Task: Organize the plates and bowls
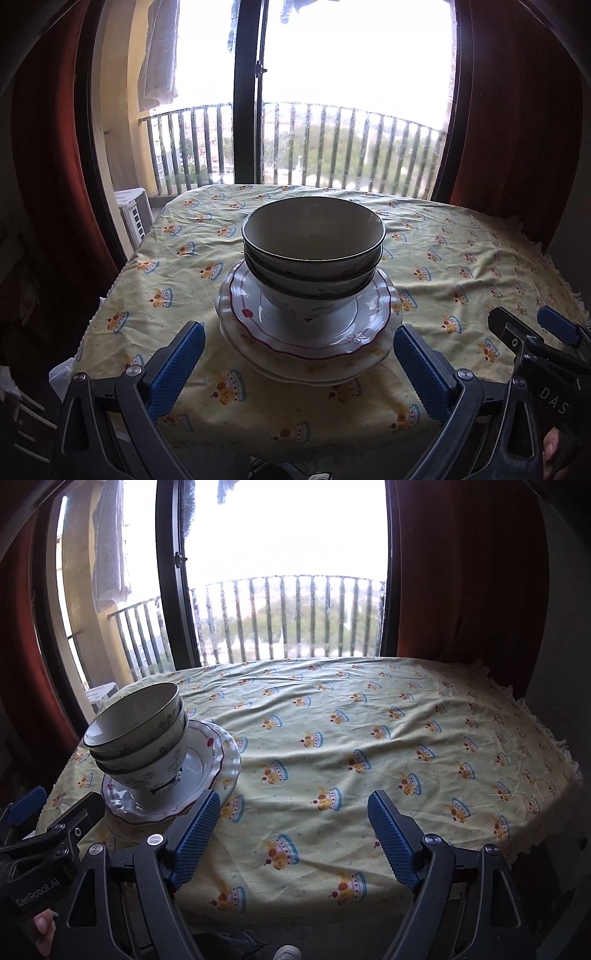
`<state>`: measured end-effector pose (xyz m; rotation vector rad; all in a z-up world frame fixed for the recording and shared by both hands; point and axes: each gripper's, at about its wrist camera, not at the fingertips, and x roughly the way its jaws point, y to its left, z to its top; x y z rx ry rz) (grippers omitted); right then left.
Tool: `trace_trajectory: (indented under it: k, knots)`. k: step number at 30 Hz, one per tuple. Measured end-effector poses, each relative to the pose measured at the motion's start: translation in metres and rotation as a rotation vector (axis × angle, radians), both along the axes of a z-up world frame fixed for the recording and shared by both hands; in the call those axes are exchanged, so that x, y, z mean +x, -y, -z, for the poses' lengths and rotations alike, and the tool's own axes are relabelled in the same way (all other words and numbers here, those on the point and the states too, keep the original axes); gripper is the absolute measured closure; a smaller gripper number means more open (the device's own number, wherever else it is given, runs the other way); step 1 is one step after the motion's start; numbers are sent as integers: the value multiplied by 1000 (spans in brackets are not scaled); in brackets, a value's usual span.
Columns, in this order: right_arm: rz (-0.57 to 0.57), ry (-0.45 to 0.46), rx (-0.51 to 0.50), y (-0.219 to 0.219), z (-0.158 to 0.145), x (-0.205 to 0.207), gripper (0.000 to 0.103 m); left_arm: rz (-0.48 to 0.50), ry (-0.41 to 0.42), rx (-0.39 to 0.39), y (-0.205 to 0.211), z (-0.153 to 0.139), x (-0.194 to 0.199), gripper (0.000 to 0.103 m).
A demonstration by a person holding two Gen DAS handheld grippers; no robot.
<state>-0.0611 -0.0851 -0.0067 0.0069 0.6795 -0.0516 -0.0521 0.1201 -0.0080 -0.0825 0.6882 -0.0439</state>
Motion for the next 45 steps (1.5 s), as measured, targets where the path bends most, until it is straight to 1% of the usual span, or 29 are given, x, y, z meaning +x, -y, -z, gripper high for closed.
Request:
trace_trajectory:
  k: [5,8,12,17,25,32,40,43,45]
  knots:
    - [-22,-4,2,-2,1,1,16,7,14,14,5,-2,-3,0]
    - [-25,-2,8,-2,1,1,16,-12,14,23,4,-1,-3,0]
    - [-36,-6,13,-3,1,3,16,-24,13,15,2,-2,-3,0]
    - [-51,2,11,-5,0,3,16,-11,17,12,4,-2,-2,0]
    - [-37,2,16,-2,0,6,16,-1,22,20,8,-3,-1,0]
    - [-34,0,15,1,0,6,15,-5,1,11,9,0,2,0]
    - [-33,0,14,3,1,6,15,1,0,10,10,-1,3,0]
    - [-34,-1,7,3,0,5,15,10,-14,-6,11,1,4,0]
    - [-30,-7,-2,4,-1,3,15,8,-22,0,13,0,2,0]
